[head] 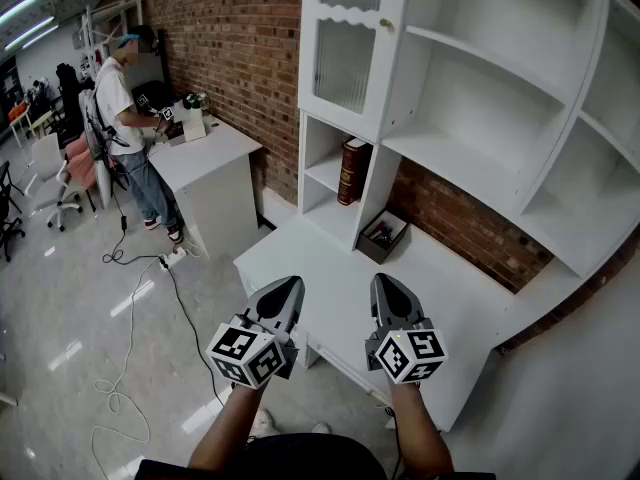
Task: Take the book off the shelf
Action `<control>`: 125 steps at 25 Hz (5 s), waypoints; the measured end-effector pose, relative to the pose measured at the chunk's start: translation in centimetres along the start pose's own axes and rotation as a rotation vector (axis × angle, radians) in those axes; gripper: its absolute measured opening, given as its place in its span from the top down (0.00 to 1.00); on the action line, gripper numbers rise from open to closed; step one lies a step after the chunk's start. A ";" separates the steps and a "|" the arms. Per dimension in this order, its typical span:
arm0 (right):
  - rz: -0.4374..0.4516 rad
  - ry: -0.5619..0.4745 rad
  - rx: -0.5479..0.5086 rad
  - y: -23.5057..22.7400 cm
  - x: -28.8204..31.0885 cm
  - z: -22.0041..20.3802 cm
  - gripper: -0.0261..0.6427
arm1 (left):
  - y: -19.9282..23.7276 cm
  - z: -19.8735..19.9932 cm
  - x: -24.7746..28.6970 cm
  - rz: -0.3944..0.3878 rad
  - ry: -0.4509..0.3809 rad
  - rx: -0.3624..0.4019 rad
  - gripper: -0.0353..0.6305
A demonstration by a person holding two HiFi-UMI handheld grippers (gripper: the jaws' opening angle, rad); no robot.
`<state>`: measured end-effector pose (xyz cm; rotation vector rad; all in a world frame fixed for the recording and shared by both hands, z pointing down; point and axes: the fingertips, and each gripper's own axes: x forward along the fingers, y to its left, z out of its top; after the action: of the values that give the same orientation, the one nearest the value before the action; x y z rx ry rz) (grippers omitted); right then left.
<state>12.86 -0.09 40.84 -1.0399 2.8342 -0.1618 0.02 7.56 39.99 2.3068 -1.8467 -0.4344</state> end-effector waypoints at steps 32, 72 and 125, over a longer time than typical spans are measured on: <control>0.051 -0.012 0.061 -4.5 -1.3 0.1 0.93 | -4.2 -1.8 2.7 0.033 0.006 0.043 0.92; -0.001 -0.012 0.060 -4.8 18.2 0.0 0.93 | 11.4 2.1 14.4 -0.074 0.050 0.009 0.92; -0.149 0.033 0.049 -7.8 25.7 -1.7 0.93 | 17.6 1.7 21.7 -0.224 0.111 -0.012 0.92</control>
<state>-1.87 -22.61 41.70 -1.2495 2.7654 -0.2624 -12.51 -17.46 40.88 2.4856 -1.5386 -0.3369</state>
